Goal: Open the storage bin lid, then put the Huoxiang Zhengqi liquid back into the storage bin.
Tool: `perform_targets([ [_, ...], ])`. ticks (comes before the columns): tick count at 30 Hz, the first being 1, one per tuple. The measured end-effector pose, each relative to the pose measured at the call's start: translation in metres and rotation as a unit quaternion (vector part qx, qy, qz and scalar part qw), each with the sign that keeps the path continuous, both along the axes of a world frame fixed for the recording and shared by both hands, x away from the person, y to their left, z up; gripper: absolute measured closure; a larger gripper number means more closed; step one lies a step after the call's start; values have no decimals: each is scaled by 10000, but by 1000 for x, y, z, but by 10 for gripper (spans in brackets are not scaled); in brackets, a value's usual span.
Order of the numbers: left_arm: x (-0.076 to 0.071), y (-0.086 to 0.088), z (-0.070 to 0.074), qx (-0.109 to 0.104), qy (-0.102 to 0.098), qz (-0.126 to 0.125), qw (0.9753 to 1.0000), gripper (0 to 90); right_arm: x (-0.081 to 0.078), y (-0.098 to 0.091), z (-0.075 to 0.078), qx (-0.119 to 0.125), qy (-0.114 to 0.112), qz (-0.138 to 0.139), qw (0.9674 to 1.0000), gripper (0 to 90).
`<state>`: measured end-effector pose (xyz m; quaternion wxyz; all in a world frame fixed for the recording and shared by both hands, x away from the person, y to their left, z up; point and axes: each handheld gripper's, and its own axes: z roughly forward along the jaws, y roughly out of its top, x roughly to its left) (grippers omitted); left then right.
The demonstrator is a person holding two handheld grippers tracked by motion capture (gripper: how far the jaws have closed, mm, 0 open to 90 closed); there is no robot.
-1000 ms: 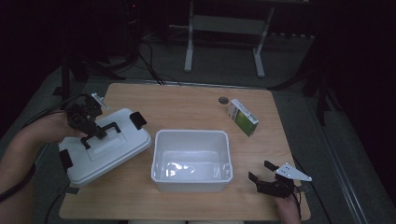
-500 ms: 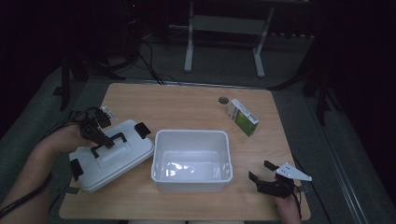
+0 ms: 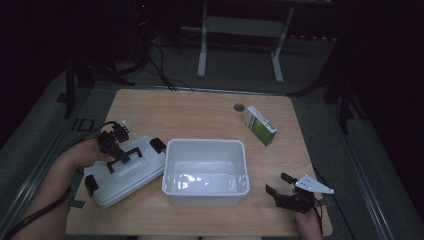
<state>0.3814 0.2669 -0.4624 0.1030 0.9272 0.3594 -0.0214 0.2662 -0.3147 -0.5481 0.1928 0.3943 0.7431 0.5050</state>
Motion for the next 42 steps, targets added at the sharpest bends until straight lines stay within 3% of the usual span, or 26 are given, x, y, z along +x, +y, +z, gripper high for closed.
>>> perform_targets([
  [8,1,-4,-11,48,64,-55,10000,834,-1,1,1,-44,-5,56,10000,165],
  [15,2,-5,-20,54,155,-78,9998,833,-1,-4,1,83,16,133,9999,165],
  [16,1,-3,-21,-26,170,-48,9998,833,-1,-4,1,97,12,136,9999,165],
  [19,2,-2,-22,-25,172,-40,9998,830,-3,-8,3,251,51,111,9996,165],
  [22,1,-3,-22,24,105,-10,9999,596,-3,-9,3,283,104,119,9995,165],
  [26,2,-2,-21,69,78,94,9999,449,-2,-11,9,286,252,6,9993,155],
  [29,1,-1,-18,101,-18,98,9999,383,1,-18,17,502,411,-124,9978,135],
  [32,0,0,-15,167,-104,129,9997,347,2,-21,23,310,299,-125,9990,130],
  [34,-1,2,-16,101,-26,71,9999,319,4,-22,28,263,313,-56,9991,130],
  [39,-1,2,-15,119,-42,58,9999,296,16,-24,35,98,487,-19,9988,152],
  [40,-2,2,-13,127,-84,34,9999,296,24,-25,38,-59,573,32,9983,168],
  [42,-2,3,-11,121,-134,69,9998,296,31,-26,42,-110,584,37,9982,198],
])
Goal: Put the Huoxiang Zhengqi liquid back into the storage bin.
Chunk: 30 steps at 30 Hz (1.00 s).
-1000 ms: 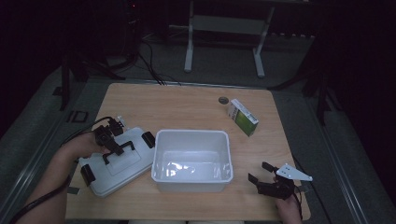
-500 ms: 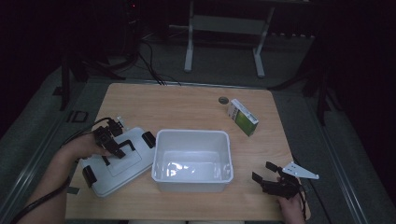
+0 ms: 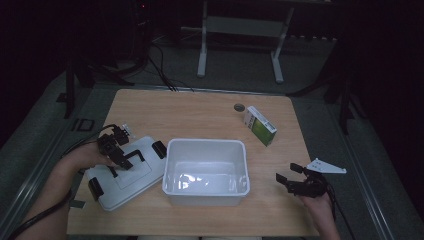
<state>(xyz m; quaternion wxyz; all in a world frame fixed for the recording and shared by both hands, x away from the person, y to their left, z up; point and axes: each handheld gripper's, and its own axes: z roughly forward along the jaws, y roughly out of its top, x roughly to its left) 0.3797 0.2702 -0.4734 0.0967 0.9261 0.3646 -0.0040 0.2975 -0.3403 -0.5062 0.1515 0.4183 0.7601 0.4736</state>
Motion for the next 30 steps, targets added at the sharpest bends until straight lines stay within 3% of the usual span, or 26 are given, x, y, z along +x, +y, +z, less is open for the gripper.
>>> perform_targets([
  [5,-2,1,4,-46,-20,-29,10000,295,20,-4,12,-2,-8,25,10000,236],
  [6,-3,1,6,-45,-19,-66,10000,296,32,-6,18,-38,10,-22,10000,248],
  [14,-3,3,4,-38,82,-48,9999,296,73,-6,32,-345,105,-6,9993,268],
  [24,-4,3,3,-56,120,-26,9999,296,119,8,43,-743,517,104,9958,235],
  [28,-3,4,1,-49,152,-31,9999,296,131,16,49,-964,463,4,9943,222],
  [30,-3,5,0,-51,143,-31,9999,296,137,19,52,-1074,416,-53,9933,277],
])
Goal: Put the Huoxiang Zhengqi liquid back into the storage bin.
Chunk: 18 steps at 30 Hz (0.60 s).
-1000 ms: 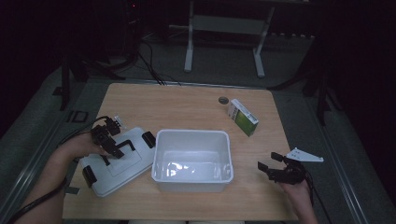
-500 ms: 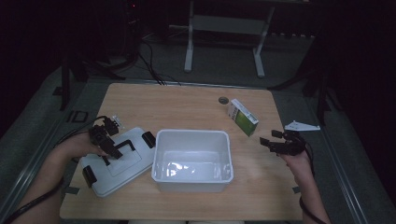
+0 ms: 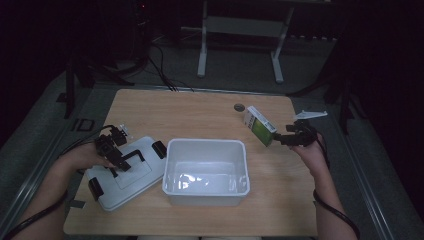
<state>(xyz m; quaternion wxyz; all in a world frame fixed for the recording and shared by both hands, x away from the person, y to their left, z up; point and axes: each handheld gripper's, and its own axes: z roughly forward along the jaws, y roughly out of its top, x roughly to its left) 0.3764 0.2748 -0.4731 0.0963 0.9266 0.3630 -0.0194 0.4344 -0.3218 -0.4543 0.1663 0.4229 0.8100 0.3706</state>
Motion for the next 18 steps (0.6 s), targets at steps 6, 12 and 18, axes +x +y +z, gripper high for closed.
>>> perform_targets([
  [6,1,0,-1,7,43,-13,10000,296,19,7,5,-133,67,73,9999,328],
  [12,2,0,0,0,70,0,10000,296,40,17,4,-312,270,61,9991,333],
  [18,3,1,-2,63,120,-11,9999,296,57,30,-3,-512,583,229,9967,363],
])
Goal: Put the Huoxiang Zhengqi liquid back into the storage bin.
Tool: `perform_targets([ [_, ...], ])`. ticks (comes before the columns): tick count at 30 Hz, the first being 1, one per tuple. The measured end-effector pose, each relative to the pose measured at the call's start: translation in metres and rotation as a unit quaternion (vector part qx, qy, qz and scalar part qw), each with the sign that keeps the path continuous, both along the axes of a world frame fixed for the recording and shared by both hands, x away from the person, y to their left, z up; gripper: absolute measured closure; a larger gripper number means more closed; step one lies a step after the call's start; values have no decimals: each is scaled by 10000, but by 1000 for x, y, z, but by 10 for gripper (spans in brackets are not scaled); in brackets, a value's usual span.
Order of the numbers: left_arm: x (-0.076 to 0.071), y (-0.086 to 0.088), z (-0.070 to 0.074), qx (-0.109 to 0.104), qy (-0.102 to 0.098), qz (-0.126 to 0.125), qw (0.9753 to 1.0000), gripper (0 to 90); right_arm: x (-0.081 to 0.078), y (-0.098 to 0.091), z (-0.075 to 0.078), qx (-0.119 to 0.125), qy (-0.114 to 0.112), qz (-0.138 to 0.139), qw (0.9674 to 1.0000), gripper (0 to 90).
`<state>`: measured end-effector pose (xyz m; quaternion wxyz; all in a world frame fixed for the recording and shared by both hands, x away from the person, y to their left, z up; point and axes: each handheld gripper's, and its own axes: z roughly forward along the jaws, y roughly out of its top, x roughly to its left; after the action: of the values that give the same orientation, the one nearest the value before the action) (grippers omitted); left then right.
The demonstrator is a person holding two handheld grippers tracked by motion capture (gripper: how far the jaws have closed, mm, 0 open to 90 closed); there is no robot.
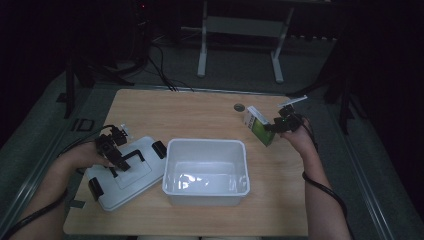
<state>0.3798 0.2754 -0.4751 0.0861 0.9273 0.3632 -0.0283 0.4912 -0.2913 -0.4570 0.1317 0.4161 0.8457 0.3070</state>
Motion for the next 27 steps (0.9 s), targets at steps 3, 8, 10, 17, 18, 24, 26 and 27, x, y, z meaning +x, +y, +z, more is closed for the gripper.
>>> perform_targets([
  [3,1,1,0,-5,1,-10,10000,296,8,6,-5,-75,158,60,9998,363],
  [8,1,1,-1,15,13,0,10000,296,20,15,-10,-391,316,98,9987,414],
  [10,2,0,-1,29,18,-23,10000,296,25,19,-11,-519,416,108,9977,437],
  [17,3,-1,-1,38,5,-27,10000,296,38,31,-13,-839,827,175,9929,520],
  [18,3,-1,-1,34,9,-19,10000,296,39,32,-13,-883,864,168,9922,532],
  [24,2,1,-3,77,27,-3,10000,295,46,40,-16,-1128,1218,173,9860,589],
  [26,2,1,-3,96,20,-6,10000,296,47,41,-17,-1191,1315,158,9840,588],
  [27,2,1,-3,91,25,-3,10000,296,47,42,-17,-1205,1361,156,9832,587],
])
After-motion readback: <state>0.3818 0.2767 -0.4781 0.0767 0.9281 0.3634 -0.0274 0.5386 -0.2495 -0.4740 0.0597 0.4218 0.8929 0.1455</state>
